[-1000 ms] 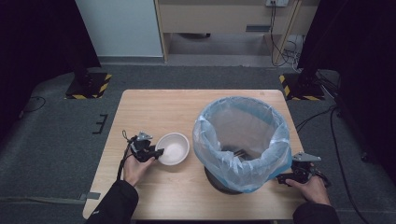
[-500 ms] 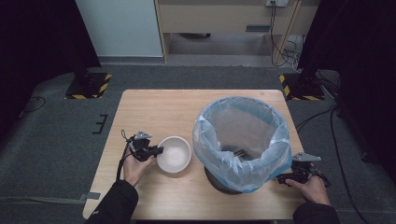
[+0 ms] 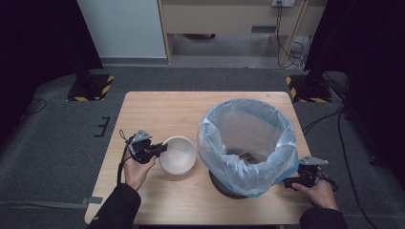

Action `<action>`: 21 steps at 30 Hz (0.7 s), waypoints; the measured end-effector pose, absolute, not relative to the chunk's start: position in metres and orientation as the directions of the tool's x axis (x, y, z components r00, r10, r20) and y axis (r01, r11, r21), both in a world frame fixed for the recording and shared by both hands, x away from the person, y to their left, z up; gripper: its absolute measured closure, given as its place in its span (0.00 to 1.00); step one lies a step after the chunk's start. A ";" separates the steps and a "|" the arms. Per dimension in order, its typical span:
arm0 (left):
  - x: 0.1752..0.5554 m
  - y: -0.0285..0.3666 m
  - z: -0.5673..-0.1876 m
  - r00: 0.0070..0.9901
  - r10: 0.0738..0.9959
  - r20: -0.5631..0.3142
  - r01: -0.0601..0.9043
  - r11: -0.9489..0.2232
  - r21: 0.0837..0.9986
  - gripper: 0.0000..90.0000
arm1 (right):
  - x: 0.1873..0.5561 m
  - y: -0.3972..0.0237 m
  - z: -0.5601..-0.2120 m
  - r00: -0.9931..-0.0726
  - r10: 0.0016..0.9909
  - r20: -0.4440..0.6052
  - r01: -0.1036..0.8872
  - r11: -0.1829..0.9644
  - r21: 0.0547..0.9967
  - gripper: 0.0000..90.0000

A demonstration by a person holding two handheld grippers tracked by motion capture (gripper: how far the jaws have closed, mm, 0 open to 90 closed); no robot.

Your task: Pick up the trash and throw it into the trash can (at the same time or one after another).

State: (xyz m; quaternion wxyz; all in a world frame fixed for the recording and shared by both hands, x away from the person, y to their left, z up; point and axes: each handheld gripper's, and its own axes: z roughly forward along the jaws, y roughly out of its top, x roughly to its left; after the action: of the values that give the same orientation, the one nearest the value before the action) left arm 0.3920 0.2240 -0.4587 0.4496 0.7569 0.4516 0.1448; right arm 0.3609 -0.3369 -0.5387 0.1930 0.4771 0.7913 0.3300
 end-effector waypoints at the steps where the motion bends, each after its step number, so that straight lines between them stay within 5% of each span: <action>1: 0.391 0.224 -0.456 0.550 0.813 -0.190 0.546 -0.178 0.819 0.93 | 0.361 -0.337 -0.539 -0.470 0.883 0.010 0.628 0.326 0.706 0.01; 21: 0.375 0.253 -0.402 0.521 0.833 -0.185 0.401 -0.048 0.915 0.93 | 0.361 -0.337 -0.539 -0.470 0.883 0.010 0.628 0.326 0.706 0.01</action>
State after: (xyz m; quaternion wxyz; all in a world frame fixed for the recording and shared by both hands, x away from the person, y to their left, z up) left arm 0.3752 0.2534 -0.4022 0.5278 0.6942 0.4444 0.2048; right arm 0.3609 -0.3369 -0.5387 0.1928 0.4775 0.7912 0.3300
